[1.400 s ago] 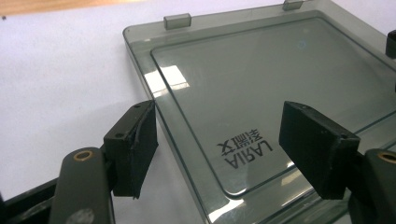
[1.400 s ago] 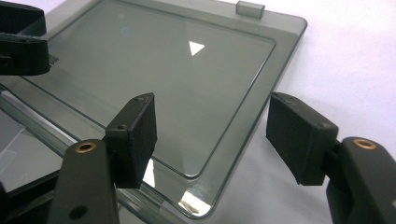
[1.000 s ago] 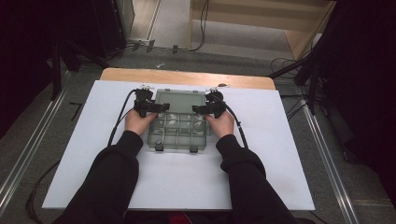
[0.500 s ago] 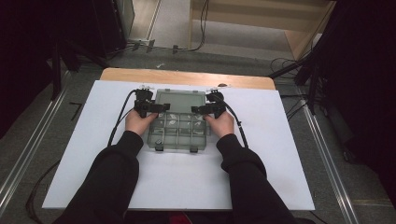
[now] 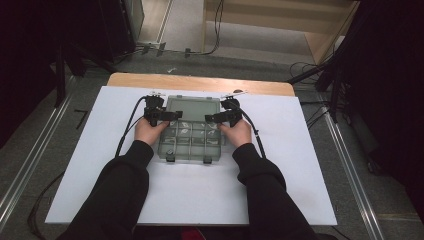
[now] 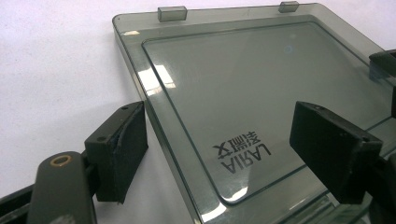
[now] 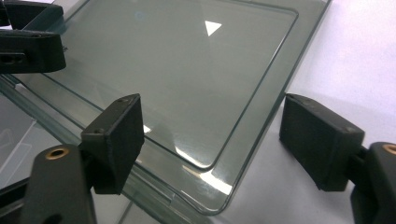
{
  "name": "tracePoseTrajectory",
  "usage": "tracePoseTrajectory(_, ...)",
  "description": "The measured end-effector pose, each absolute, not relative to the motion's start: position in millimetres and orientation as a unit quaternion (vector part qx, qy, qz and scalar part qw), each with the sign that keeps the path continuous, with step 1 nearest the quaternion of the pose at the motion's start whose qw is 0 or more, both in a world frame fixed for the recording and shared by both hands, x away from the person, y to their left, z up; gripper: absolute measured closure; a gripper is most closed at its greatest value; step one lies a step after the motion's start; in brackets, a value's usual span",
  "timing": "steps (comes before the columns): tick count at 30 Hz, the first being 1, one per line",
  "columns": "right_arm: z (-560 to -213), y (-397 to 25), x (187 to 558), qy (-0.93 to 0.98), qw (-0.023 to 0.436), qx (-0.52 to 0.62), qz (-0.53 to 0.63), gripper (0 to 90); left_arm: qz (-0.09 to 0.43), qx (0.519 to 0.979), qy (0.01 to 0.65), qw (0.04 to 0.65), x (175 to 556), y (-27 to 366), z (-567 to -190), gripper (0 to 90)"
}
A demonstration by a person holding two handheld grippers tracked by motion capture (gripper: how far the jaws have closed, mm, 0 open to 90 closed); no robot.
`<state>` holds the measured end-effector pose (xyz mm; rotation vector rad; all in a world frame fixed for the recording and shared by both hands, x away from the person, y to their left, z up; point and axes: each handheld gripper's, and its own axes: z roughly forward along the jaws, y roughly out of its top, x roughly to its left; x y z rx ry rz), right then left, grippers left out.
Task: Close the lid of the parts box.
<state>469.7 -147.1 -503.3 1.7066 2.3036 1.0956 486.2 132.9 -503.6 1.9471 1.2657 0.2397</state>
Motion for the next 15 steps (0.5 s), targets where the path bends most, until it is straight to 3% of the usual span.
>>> tracePoseTrajectory(15,-502.0,-150.5,469.9,0.748,0.017,0.560,0.356,28.2,0.092,0.766,0.498,0.396,486.3,133.5,-504.0,19.4)
